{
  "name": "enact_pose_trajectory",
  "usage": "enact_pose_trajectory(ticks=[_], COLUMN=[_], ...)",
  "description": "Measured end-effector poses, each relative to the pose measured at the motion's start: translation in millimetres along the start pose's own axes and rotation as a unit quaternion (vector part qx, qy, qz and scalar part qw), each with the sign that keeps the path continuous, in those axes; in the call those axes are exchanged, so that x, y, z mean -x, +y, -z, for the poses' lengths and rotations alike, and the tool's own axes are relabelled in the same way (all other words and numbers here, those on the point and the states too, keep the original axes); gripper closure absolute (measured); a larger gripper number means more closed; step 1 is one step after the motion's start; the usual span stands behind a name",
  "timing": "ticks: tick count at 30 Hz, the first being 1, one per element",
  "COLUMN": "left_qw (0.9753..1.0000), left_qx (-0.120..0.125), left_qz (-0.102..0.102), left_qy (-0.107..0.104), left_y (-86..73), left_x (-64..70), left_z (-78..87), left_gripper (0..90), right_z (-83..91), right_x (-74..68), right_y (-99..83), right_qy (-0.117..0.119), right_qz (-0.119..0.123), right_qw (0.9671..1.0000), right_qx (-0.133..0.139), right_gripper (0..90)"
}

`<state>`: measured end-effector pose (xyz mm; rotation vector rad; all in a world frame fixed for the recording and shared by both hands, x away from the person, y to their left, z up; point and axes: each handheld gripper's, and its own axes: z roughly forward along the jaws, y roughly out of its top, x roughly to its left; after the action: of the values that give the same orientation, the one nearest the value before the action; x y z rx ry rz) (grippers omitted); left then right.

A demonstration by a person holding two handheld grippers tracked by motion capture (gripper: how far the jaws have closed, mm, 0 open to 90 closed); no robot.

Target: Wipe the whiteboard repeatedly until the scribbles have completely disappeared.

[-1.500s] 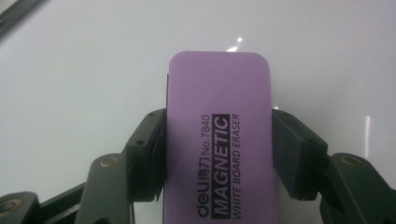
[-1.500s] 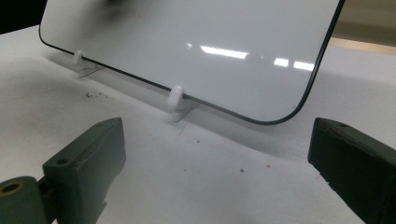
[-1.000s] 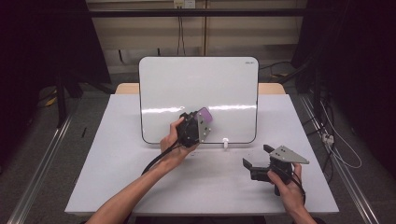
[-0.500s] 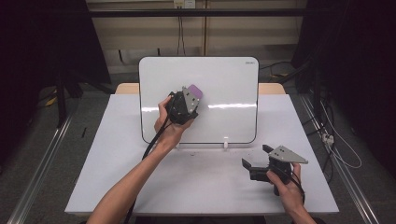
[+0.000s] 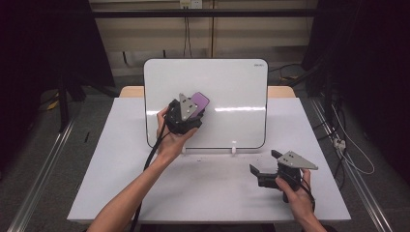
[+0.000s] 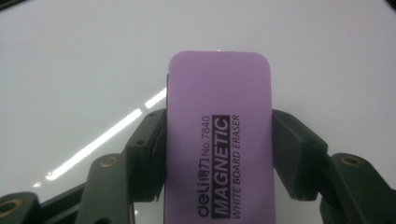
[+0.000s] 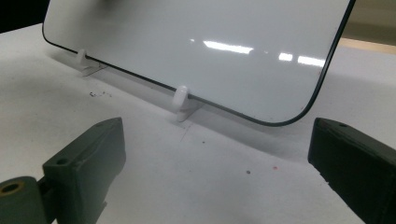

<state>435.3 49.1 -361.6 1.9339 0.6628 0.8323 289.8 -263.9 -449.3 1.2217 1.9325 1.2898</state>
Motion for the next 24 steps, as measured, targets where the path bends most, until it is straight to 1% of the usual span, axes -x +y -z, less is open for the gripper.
enact_pose_trajectory(ticks=[1, 5, 7, 9, 11, 13, 14, 16, 17, 19, 22, 23, 24], left_qw=[1.0000, 0.9992, 0.9988, 0.9979, 0.9966, 0.9948, 0.9944, 0.9928, 0.9914, 0.9895, 0.9853, 0.9844, 0.9846], left_qx=[-0.002, 0.008, 0.011, 0.012, 0.016, 0.019, 0.020, 0.023, 0.026, 0.029, 0.034, 0.036, 0.036], left_qz=[0.005, 0.034, 0.042, 0.055, 0.070, 0.087, 0.091, 0.102, 0.111, 0.122, 0.145, 0.151, 0.150], left_qy=[-0.002, -0.017, -0.021, -0.033, -0.040, -0.049, -0.051, -0.059, -0.064, -0.071, -0.083, -0.083, -0.083], left_y=[-1.5, -6.8, -8.7, -11.4, -14.7, -17.4, -18.3, -20.0, -21.2, -24.1, -30.3, -32.2, -33.6], left_x=[-0.6, -4.8, -6.8, -9.4, -11.2, -12.9, -14.0, -15.4, -15.8, -17.4, -20.4, -20.6, -20.7], left_z=[1.9, 9.4, 12.9, 16.4, 19.2, 22.2, 23.6, 26.3, 27.8, 31.6, 36.3, 37.8, 39.1], left_gripper=[41.2, 41.2, 41.2, 41.2, 41.2, 41.2, 41.2, 41.2, 41.2, 41.2, 41.2, 41.2, 41.2], right_z=[0.0, -0.3, -0.6, -1.6, -3.0, -4.7, -5.8, -8.8, -10.1, -12.9, -17.0, -18.4, -20.1], right_x=[-0.2, -1.3, -2.1, -2.4, -3.2, -4.2, -4.8, -6.8, -7.9, -10.6, -15.7, -17.3, -18.9], right_y=[0.0, 0.5, 0.9, 1.0, 1.1, 1.4, 1.7, 2.8, 3.5, 5.2, 7.3, 7.6, 7.9], right_qy=[0.000, 0.001, 0.001, 0.001, 0.002, 0.002, 0.003, 0.004, 0.006, 0.006, 0.013, 0.016, 0.018], right_qz=[-0.001, 0.000, 0.000, 0.000, -0.003, -0.005, -0.004, -0.004, -0.006, -0.006, -0.003, -0.001, 0.000], right_qw=[1.0000, 1.0000, 1.0000, 1.0000, 1.0000, 1.0000, 1.0000, 1.0000, 1.0000, 1.0000, 0.9999, 0.9999, 0.9998], right_qx=[0.000, 0.001, 0.001, 0.001, 0.000, -0.001, -0.001, -0.001, -0.001, 0.002, 0.003, 0.002, 0.002], right_gripper=[3.8, 3.8, 3.8, 3.8, 3.8, 3.8, 3.8, 3.8, 3.9, 4.0, 4.0, 4.0, 4.0])
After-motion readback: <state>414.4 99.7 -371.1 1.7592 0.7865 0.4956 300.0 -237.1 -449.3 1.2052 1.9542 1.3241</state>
